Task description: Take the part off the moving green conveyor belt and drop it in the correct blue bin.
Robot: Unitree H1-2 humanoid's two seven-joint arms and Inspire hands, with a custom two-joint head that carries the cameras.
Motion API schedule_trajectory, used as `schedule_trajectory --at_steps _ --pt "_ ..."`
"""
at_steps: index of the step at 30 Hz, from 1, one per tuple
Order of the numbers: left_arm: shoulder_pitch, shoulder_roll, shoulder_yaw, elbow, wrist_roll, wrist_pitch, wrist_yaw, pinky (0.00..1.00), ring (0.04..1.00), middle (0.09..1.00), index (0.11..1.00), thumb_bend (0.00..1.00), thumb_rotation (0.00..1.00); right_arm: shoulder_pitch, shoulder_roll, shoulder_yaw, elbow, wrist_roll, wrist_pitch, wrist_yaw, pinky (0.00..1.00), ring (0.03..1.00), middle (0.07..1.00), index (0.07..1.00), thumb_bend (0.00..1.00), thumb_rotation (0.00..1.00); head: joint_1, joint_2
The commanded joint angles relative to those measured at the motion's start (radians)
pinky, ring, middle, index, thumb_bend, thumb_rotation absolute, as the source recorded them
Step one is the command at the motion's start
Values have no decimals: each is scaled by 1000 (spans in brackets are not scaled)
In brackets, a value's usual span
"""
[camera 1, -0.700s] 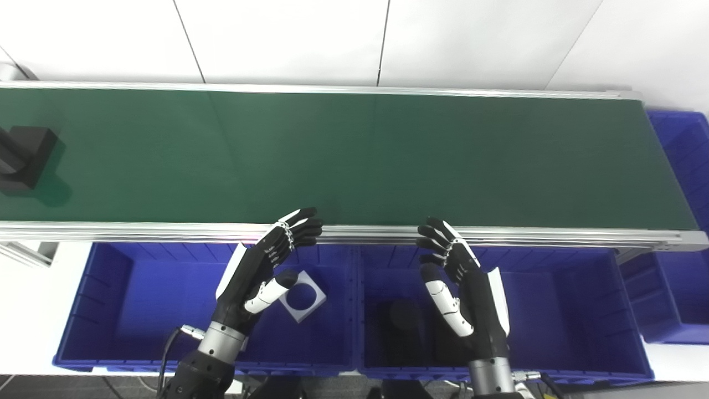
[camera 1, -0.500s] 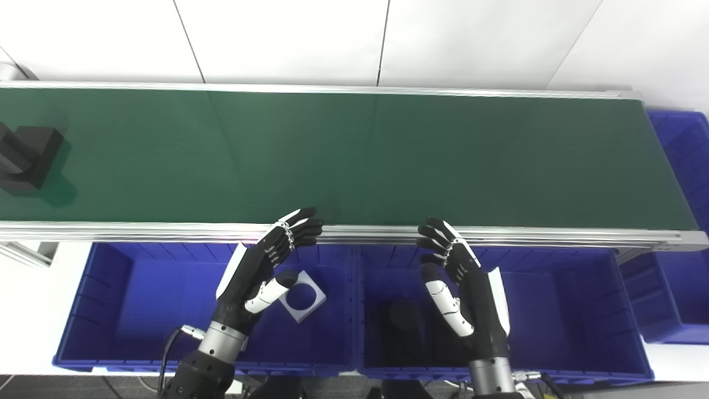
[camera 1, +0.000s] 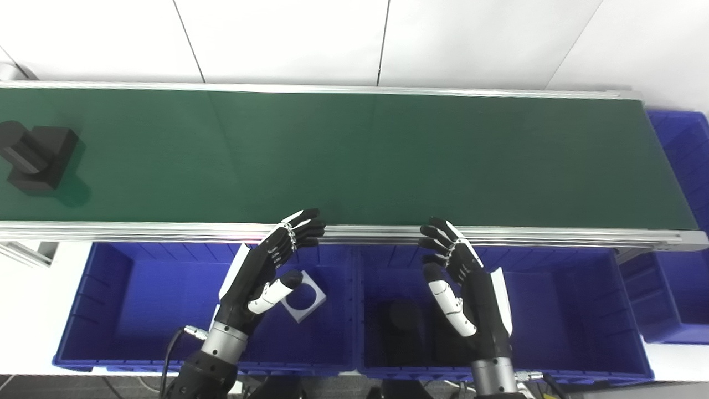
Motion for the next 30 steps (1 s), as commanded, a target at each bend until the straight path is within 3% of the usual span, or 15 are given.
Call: schedule_trajectory --at_steps 1,4,13,18,30 --pt "-6 -17 -6 1 17 -43 14 752 787 800 835 788 777 -6 -7 -6 -3 9 -72 6 663 764 809 858 489 732 10 -4" --pt "-14 -32 -15 24 31 -53 22 746 782 795 828 799 768 -15 -23 -15 16 28 -90 12 666 766 812 862 478 737 103 -41" --pt "-39 -65 -31 77 86 -57 56 726 771 783 810 800 721 -43 -49 -43 76 65 -130 21 669 775 826 880 471 818 243 -109" --pt "-50 -73 -38 95 103 -57 73 706 759 774 796 824 700 -50 -54 -54 92 70 -140 26 660 776 828 888 475 875 263 -127" --pt "-79 -74 -72 136 116 -57 117 685 741 767 789 841 671 -68 -74 -74 117 103 -147 58 683 795 844 908 428 904 347 -178"
